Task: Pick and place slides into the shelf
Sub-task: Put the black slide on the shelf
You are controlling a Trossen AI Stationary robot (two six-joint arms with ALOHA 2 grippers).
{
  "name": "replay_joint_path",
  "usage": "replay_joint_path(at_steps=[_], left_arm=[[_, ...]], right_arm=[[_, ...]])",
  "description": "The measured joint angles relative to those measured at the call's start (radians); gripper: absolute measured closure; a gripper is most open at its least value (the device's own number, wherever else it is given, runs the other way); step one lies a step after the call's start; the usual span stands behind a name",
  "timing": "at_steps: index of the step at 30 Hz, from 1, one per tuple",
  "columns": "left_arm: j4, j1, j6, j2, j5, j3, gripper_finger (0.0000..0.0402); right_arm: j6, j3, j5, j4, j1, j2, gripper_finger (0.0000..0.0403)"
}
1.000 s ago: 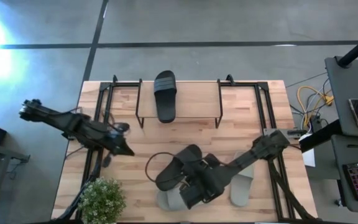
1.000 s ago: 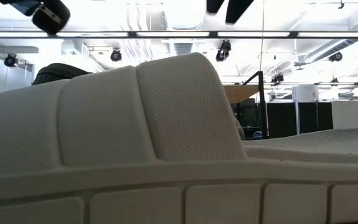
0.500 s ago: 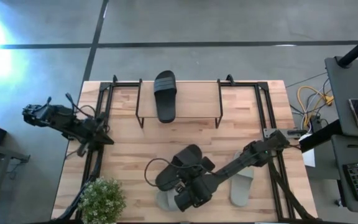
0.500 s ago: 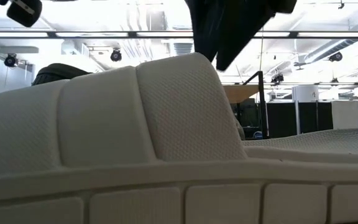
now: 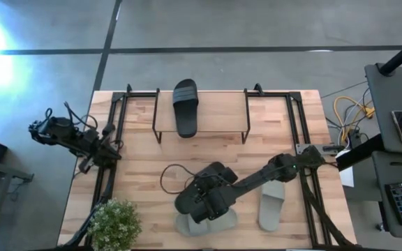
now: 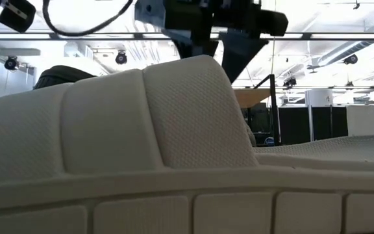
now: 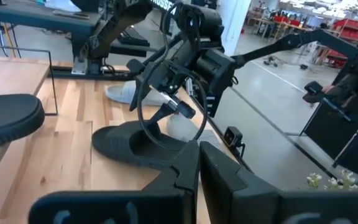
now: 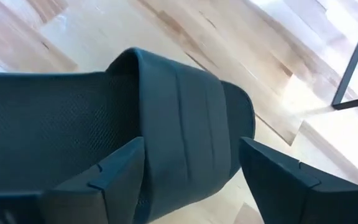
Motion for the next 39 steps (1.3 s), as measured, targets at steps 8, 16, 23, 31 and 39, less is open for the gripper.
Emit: replay_joint_path(at_steps=[8,16,23,31,39], left_arm=[[0.000,0.000,0.000,-0.020,0.000,-0.039,0.0402],[0.003,0.000,0.000,0.010,0.001,-0.039,0.0402],[0.003,0.000,0.000,0.026,0.001,-0.039,0.0402],[0.003,0.000,0.000,0.033,0.001,-0.039,0.0402],[0.004,0.000,0.000,0.052,-0.017,-0.039,0.0402]], right_arm=[[-0.046,-0.050,0.032,-0.016,-0.052,0.015,0.0158],[-0.072,-0.050,0.060,-0.013,-0.081,0.014,0.0179],[-0.234,-0.024,0.081,-0.013,-0.079,0.012,0.0193],[-0.545,0.027,0.117,-0.012,-0.059,0.011,0.0193],[-0.625,0.061,0.120,-0.012,-0.049,0.001,0.0192]])
